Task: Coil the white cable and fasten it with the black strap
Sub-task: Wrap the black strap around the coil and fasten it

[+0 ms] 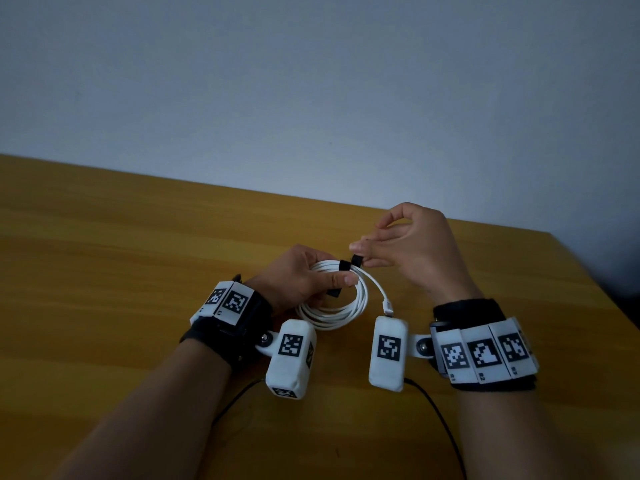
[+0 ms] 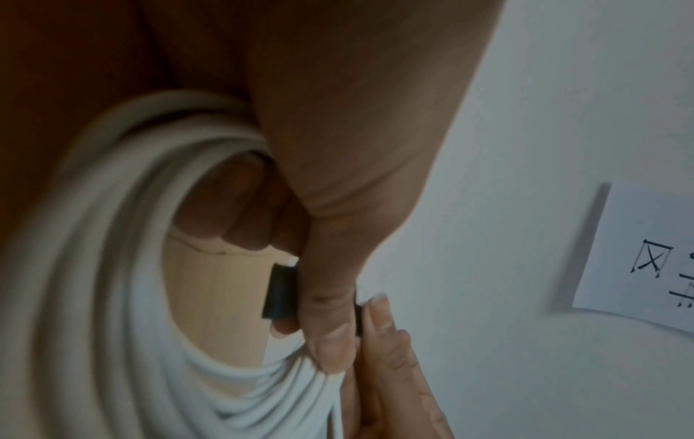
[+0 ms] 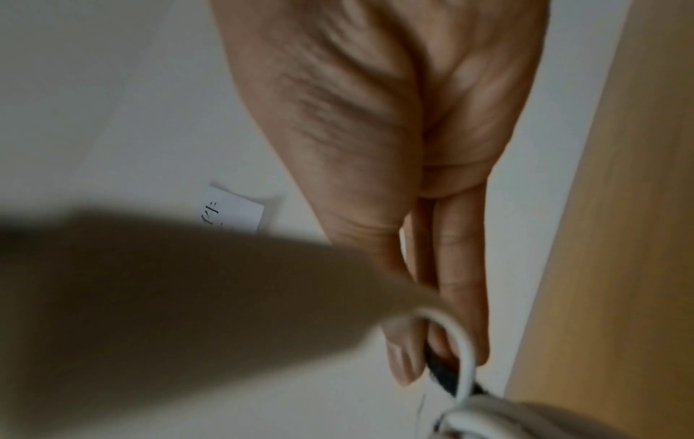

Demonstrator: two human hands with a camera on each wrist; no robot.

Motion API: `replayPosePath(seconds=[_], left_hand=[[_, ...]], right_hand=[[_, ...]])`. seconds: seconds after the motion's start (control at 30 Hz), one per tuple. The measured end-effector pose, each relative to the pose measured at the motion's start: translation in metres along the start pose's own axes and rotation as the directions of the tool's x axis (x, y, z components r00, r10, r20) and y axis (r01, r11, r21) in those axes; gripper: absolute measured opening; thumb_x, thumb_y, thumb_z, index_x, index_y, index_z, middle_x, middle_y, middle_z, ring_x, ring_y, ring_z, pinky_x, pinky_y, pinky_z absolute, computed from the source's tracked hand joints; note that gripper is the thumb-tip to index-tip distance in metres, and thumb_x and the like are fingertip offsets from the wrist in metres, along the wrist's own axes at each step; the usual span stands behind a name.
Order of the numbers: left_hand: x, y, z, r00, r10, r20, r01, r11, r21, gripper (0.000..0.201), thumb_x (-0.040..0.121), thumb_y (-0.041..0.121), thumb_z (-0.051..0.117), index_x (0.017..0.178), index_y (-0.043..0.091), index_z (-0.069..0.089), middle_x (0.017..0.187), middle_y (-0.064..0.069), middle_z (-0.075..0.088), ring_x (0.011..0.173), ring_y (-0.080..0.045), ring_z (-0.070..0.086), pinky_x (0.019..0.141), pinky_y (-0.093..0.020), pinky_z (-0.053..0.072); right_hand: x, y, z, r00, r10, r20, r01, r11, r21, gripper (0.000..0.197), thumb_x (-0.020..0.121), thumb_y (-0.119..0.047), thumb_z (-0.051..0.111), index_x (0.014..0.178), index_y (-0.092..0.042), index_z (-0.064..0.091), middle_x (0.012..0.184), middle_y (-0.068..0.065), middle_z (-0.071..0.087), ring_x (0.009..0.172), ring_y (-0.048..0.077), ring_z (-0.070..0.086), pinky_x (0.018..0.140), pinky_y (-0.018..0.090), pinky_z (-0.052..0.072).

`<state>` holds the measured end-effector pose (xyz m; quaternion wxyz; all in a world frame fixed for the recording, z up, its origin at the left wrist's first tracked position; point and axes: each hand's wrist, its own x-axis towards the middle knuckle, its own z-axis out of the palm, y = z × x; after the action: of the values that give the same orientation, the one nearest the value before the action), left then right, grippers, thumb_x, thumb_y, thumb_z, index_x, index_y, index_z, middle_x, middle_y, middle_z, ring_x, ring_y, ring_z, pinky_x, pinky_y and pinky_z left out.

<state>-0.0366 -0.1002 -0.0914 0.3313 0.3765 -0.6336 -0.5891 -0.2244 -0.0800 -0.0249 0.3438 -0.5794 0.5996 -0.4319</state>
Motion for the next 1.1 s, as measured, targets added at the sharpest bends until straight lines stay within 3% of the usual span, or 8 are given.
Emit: replayPosePath(seconds=[0.17, 0.27, 0.4, 0.53, 0.63, 0.73, 0.93, 1.1], left_hand=[[0.002, -0.001, 0.0, 1.0, -0.003, -0.028, 0.004, 0.999, 0.041, 0.02, 0.083, 0.03, 0.078, 0.069, 0.017, 0.072, 0.056, 0.002, 0.059, 0.048, -0.012, 0.047, 0.049, -0.023, 0.04], [0.003, -0.003, 0.0, 0.999, -0.008, -0.048, 0.01, 0.999, 0.052, 0.031, 0.082, 0.031, 0.078, 0.076, 0.002, 0.07, 0.055, 0.0, 0.057, 0.047, -0.014, 0.046, 0.05, -0.025, 0.039], [0.006, -0.006, -0.001, 0.997, -0.007, -0.076, 0.012, 0.998, 0.065, 0.036, 0.079, 0.038, 0.08, 0.072, 0.004, 0.068, 0.057, -0.008, 0.053, 0.048, -0.019, 0.045, 0.055, -0.033, 0.038], [0.007, -0.009, -0.003, 0.995, -0.006, -0.096, 0.012, 0.998, 0.056, 0.04, 0.083, 0.038, 0.077, 0.074, 0.001, 0.066, 0.053, -0.001, 0.053, 0.047, -0.016, 0.044, 0.055, -0.033, 0.037], [0.008, -0.009, -0.001, 0.994, -0.001, -0.105, 0.006, 0.999, 0.041, 0.044, 0.085, 0.037, 0.076, 0.074, -0.004, 0.064, 0.051, 0.003, 0.053, 0.048, -0.016, 0.044, 0.057, -0.034, 0.038], [0.008, -0.009, 0.0, 0.992, 0.0, -0.128, 0.004, 1.0, 0.031, 0.035, 0.085, 0.035, 0.075, 0.063, 0.013, 0.06, 0.05, 0.009, 0.053, 0.046, -0.012, 0.043, 0.053, -0.028, 0.036], [0.007, -0.01, -0.002, 0.995, 0.021, -0.101, -0.017, 0.999, 0.04, 0.031, 0.087, 0.028, 0.075, 0.065, 0.014, 0.059, 0.054, 0.002, 0.051, 0.048, -0.013, 0.042, 0.049, -0.026, 0.035], [0.005, -0.01, -0.003, 1.0, 0.003, -0.025, -0.003, 1.0, 0.01, 0.023, 0.084, 0.019, 0.077, 0.069, 0.014, 0.06, 0.055, 0.004, 0.05, 0.049, -0.014, 0.042, 0.049, -0.025, 0.032]], right_hand=[[-0.004, -0.009, 0.003, 0.998, -0.019, 0.056, 0.022, 0.999, -0.047, 0.045, 0.066, -0.012, 0.097, 0.094, -0.006, 0.062, 0.078, 0.01, 0.079, 0.069, 0.022, 0.079, 0.069, 0.043, 0.066], [-0.006, -0.015, 0.007, 0.996, -0.053, 0.067, 0.063, 0.987, -0.147, 0.041, 0.066, -0.017, 0.096, 0.09, -0.01, 0.063, 0.073, 0.001, 0.079, 0.064, 0.016, 0.078, 0.072, 0.041, 0.066], [-0.009, -0.018, 0.015, 0.99, -0.122, 0.071, 0.138, 0.944, -0.3, 0.036, 0.067, -0.026, 0.095, 0.086, -0.019, 0.066, 0.068, -0.011, 0.077, 0.064, -0.004, 0.073, 0.067, 0.02, 0.055], [-0.009, -0.018, 0.017, 0.979, -0.137, 0.151, 0.184, 0.909, -0.373, 0.027, 0.081, -0.041, 0.084, 0.101, -0.025, 0.072, 0.081, -0.011, 0.08, 0.073, -0.007, 0.072, 0.064, 0.008, 0.052], [-0.007, -0.015, 0.015, 0.971, -0.144, 0.189, 0.208, 0.899, -0.386, 0.02, 0.092, -0.03, 0.076, 0.111, -0.026, 0.072, 0.09, -0.01, 0.081, 0.079, -0.007, 0.073, 0.073, 0.012, 0.052], [-0.007, -0.012, 0.017, 0.976, -0.14, 0.169, 0.19, 0.925, -0.329, 0.028, 0.084, -0.015, 0.083, 0.109, -0.023, 0.073, 0.087, -0.009, 0.081, 0.077, -0.005, 0.074, 0.076, 0.014, 0.055], [-0.005, -0.009, 0.017, 0.986, -0.091, 0.138, 0.122, 0.962, -0.243, 0.03, 0.073, -0.006, 0.09, 0.097, -0.017, 0.075, 0.081, -0.007, 0.08, 0.069, 0.0, 0.075, 0.064, 0.009, 0.056], [-0.005, -0.005, 0.019, 0.99, -0.08, 0.117, 0.107, 0.965, -0.24, 0.03, 0.071, -0.005, 0.091, 0.094, -0.016, 0.076, 0.082, -0.007, 0.08, 0.069, 0.0, 0.076, 0.065, 0.013, 0.059]])
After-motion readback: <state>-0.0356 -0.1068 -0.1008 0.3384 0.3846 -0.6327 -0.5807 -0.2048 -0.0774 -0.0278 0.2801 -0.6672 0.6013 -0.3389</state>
